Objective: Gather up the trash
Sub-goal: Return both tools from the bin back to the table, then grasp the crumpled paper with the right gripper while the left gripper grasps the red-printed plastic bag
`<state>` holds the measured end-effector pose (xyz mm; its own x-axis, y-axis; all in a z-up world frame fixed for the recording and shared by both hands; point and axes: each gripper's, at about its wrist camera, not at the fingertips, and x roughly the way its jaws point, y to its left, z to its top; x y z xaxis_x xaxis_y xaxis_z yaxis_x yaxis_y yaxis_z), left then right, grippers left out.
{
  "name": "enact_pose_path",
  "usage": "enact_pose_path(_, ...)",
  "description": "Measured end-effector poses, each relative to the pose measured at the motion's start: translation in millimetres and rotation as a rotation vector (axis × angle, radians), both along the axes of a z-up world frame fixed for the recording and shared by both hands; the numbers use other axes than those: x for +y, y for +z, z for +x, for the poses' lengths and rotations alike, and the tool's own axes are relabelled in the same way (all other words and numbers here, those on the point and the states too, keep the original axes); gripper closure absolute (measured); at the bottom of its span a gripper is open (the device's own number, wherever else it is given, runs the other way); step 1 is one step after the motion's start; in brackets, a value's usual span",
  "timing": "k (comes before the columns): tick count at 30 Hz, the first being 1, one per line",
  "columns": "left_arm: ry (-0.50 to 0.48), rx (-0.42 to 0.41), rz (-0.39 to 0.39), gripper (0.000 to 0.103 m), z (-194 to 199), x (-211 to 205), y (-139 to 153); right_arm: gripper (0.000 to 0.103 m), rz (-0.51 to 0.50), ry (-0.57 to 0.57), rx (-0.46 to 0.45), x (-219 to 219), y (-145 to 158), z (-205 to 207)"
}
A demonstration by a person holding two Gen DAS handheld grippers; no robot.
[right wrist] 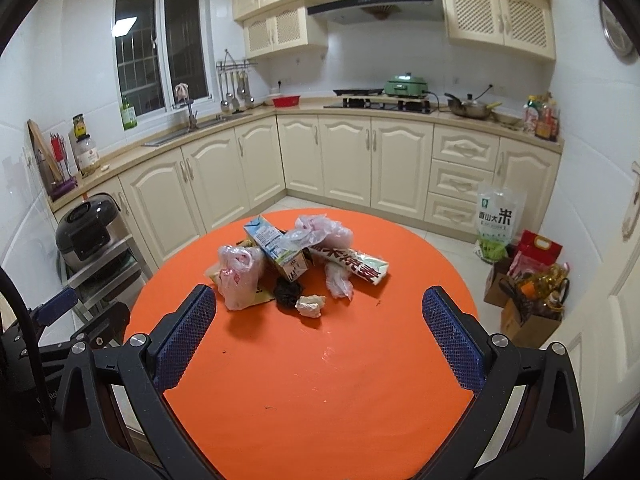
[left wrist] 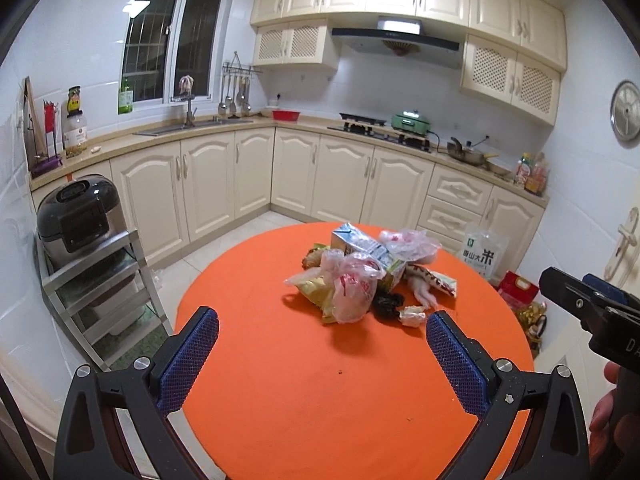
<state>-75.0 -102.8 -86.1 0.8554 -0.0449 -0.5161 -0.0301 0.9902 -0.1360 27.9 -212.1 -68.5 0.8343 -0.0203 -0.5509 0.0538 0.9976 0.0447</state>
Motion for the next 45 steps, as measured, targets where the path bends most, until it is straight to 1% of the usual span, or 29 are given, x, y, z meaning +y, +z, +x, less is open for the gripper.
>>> enact_pose_path(2, -0.006, -0.001, -0.006, 0.001, 15, 6, 10, 0.0, -0.002, 0.0, 0.003, 0, -1, 3)
enact_pose_path(4, -0.011, -0.002, -0.004, 0.001, 22, 6, 13, 0.0, -0.006, -0.002, 0.006, -3, -2, 5)
enact_pose_path(6, -0.016, 0.001, -0.004, 0.001, 45, 15, 16, 0.0, -0.005, -0.002, 0.016, -7, -5, 10)
enact_pose_path(9, -0.024, 0.02, -0.001, 0.001, 70, 26, 3, 0.0, 0.004, -0.006, 0.045, -16, -16, 20)
enact_pose_path(14, -0.03, 0.071, 0.004, 0.001, 109, 23, -14, 0.0, 0.034, 0.002, 0.12, -21, -41, 44)
enact_pose_path(18, -0.034, 0.104, 0.013, 0.001, 142, 19, -28, 0.0, 0.047, 0.013, 0.158, -22, -59, 60)
enact_pose_path(23, -0.023, 0.132, 0.025, 0.001, 182, 15, -47, 0.005, 0.08, 0.027, 0.216, -28, -84, 87)
enact_pose_path(26, -0.014, 0.141, 0.042, 0.001, 208, 16, -52, 0.006, 0.092, 0.035, 0.249, -29, -98, 101)
enact_pose_path(27, -0.009, 0.145, 0.052, 0.001, 217, 15, -55, 0.008, 0.098, 0.04, 0.26, -29, -104, 106)
enact_pose_path(30, -0.009, 0.154, 0.072, 0.001, 240, 11, -62, 0.02, 0.112, 0.065, 0.296, -28, -118, 121)
enact_pose_path(31, -0.012, 0.156, 0.077, 0.001, 248, 10, -64, 0.022, 0.121, 0.073, 0.306, -28, -122, 125)
enact_pose_path(35, -0.022, 0.157, 0.088, 0.001, 277, 4, -71, 0.023, 0.148, 0.099, 0.333, -27, -135, 140)
enact_pose_path(38, -0.024, 0.153, 0.1, 0.001, 294, 0, -78, 0.029, 0.155, 0.117, 0.352, -24, -144, 151)
enact_pose_path(41, -0.027, 0.168, 0.112, 0.001, 313, -4, -87, 0.037, 0.152, 0.131, 0.371, -20, -153, 158)
enact_pose_path(43, -0.037, 0.172, 0.111, 0.001, 325, -6, -91, 0.048, 0.143, 0.14, 0.379, -16, -158, 161)
enact_pose_path(44, -0.04, 0.172, 0.108, 0.001, 329, -7, -92, 0.048, 0.127, 0.139, 0.371, -14, -158, 161)
enact_pose_path(45, -0.046, 0.169, 0.101, 0.002, 334, -6, -94, 0.056, 0.122, 0.148, 0.369, -12, -158, 161)
